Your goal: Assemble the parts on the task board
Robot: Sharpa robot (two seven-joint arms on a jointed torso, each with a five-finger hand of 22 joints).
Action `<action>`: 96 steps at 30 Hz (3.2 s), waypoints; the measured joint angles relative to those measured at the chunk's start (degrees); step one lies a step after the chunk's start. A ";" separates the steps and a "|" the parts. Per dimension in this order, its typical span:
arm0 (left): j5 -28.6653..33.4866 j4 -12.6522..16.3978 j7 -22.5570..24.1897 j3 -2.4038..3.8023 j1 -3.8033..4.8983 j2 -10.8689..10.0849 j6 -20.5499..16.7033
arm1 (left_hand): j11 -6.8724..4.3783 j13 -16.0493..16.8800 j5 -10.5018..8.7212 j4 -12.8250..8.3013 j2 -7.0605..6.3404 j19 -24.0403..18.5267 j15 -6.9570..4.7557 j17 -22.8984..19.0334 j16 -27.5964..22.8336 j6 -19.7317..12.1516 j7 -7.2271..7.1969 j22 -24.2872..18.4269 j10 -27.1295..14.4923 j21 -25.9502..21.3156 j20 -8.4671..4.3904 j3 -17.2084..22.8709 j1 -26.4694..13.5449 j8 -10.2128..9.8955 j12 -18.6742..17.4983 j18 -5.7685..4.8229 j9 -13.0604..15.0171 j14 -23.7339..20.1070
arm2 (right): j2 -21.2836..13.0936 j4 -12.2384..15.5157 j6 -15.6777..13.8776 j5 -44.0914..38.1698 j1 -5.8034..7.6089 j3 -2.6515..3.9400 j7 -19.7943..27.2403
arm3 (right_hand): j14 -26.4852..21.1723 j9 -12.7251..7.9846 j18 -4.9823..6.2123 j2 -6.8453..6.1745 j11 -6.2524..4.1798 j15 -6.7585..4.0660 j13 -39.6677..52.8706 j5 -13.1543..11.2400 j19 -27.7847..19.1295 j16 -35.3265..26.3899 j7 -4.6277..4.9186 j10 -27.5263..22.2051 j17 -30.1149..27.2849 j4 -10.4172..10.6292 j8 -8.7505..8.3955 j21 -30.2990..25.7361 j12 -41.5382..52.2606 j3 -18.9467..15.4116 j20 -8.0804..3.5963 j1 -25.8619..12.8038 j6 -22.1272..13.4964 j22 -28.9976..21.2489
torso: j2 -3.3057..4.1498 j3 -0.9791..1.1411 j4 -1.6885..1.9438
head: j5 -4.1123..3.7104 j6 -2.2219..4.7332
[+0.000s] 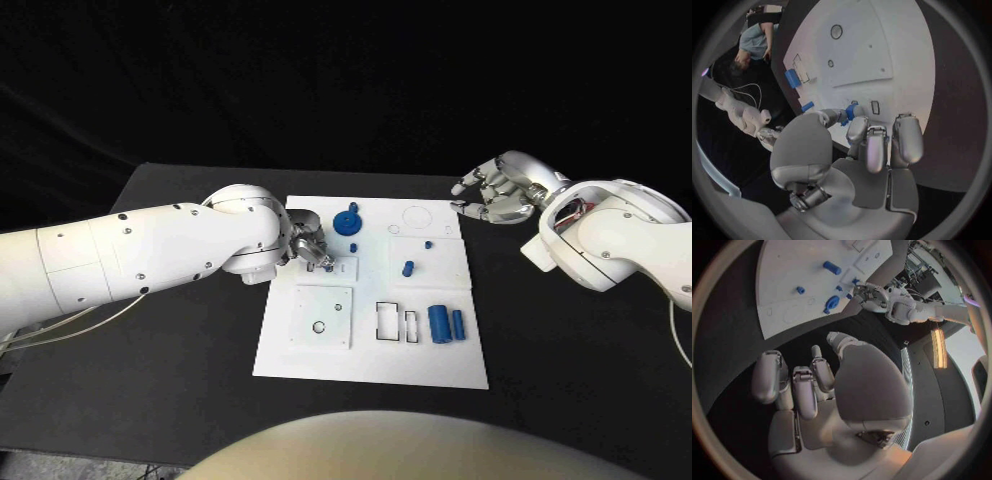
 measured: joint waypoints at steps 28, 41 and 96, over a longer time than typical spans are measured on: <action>-0.04 -0.40 -0.19 -0.04 -0.02 0.63 0.11 | -0.20 0.82 -0.28 -0.64 -0.90 0.00 -0.42 0.00 0.00 1.03 -0.44 -0.01 1.03 -0.01 0.00 -0.64 -0.44 0.00 0.38 0.00 -0.33 0.01 | -0.05 0.10 0.04 0.01 -0.14 0.00 -0.01 | 0.00 0.04 0.00 0.00 0.00 0.00 0.00 0.35 0.00 -0.23 0.00 0.00 0.00 -0.17 0.00 0.00 0.00 0.16 0.00 0.00 0.00 -0.02 | -0.01 0.00 0.02 | -0.10 0.00; 0.07 -0.44 -0.13 -0.08 -0.05 0.62 -0.61 | -0.20 0.82 -1.39 -0.81 -0.21 0.00 -0.42 0.00 0.00 1.03 -0.42 -0.01 1.03 -0.01 0.00 -0.80 0.71 -0.01 0.38 0.00 -0.73 0.01 | -0.05 0.10 0.04 0.01 -0.21 0.00 -0.01 | 0.00 0.03 0.00 0.00 0.00 0.00 0.01 0.35 0.00 -0.23 0.00 0.00 0.00 -0.16 0.00 -0.27 0.00 0.16 0.00 -0.60 0.00 -0.03 | -0.02 0.00 0.02 | -0.31 0.00; -2.45 1.62 7.63 -0.03 -1.79 -2.35 -9.98 | -0.41 0.74 -4.42 -1.11 0.09 0.20 -0.41 0.03 0.00 1.72 -0.10 -0.01 1.23 -0.01 -0.20 -1.11 3.02 -0.61 0.38 0.00 -1.83 0.00 | -0.35 0.11 0.04 0.03 -0.41 0.00 -0.01 | 0.00 0.05 0.00 0.00 0.00 0.00 -0.04 1.11 0.00 -0.22 0.00 0.00 -0.01 -0.08 0.00 -0.27 0.00 0.72 0.00 -1.05 0.00 0.00 | -0.01 0.05 -0.04 | -0.38 0.00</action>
